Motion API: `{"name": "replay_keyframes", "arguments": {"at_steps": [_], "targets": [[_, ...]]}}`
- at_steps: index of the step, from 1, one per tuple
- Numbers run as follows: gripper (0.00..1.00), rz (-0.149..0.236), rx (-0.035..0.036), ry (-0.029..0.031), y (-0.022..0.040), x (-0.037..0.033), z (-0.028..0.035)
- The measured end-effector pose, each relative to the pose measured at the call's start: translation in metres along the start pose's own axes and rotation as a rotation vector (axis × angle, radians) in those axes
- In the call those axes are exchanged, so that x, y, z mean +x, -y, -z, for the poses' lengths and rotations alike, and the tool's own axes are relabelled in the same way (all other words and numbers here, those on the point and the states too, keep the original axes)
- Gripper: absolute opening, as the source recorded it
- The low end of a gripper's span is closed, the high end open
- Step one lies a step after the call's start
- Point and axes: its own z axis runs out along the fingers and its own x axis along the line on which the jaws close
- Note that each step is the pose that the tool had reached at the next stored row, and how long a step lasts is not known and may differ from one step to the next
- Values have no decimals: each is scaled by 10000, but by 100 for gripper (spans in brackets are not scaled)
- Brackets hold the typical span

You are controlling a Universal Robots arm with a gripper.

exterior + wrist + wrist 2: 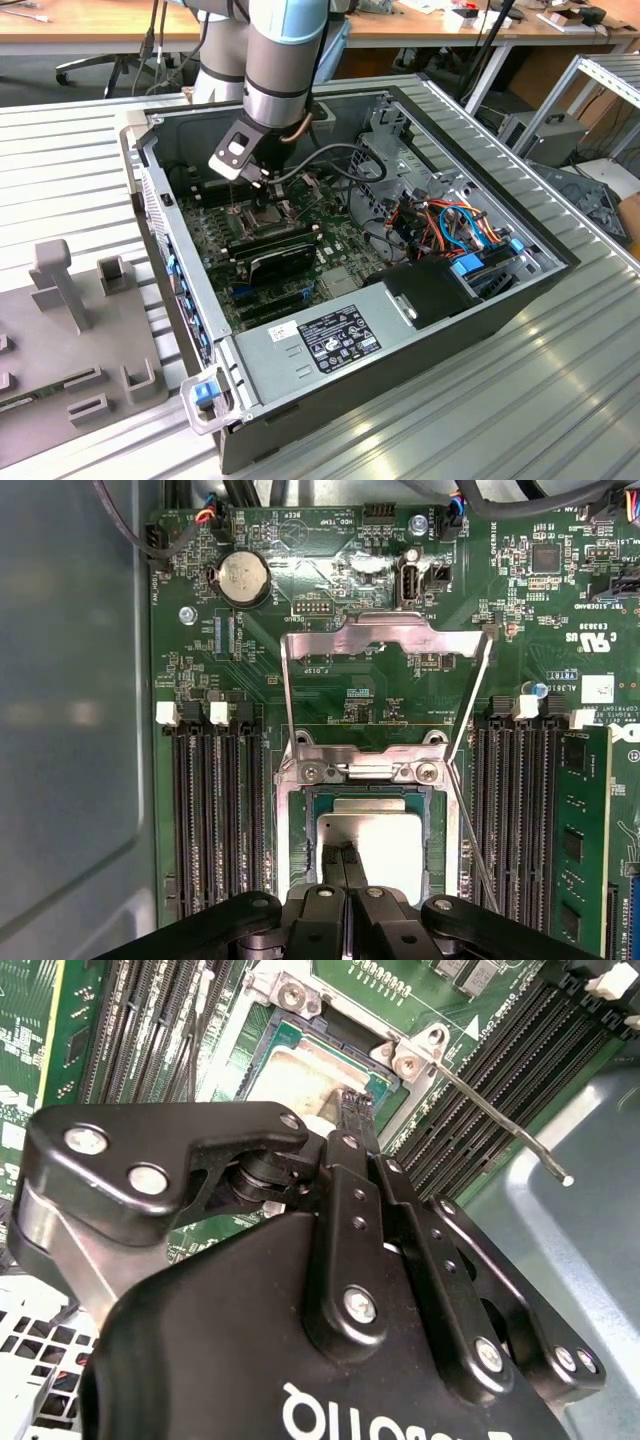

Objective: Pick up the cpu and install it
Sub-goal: 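Place the cpu into insertion slot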

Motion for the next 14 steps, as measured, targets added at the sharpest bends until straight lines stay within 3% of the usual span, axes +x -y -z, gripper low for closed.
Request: {"name": "replay_keyframes", "arguments": {"at_steps": [7, 14], "targets": [[11, -1, -9, -15, -3, 3, 18], [11, 0, -4, -7, -110, 5, 126]]}}
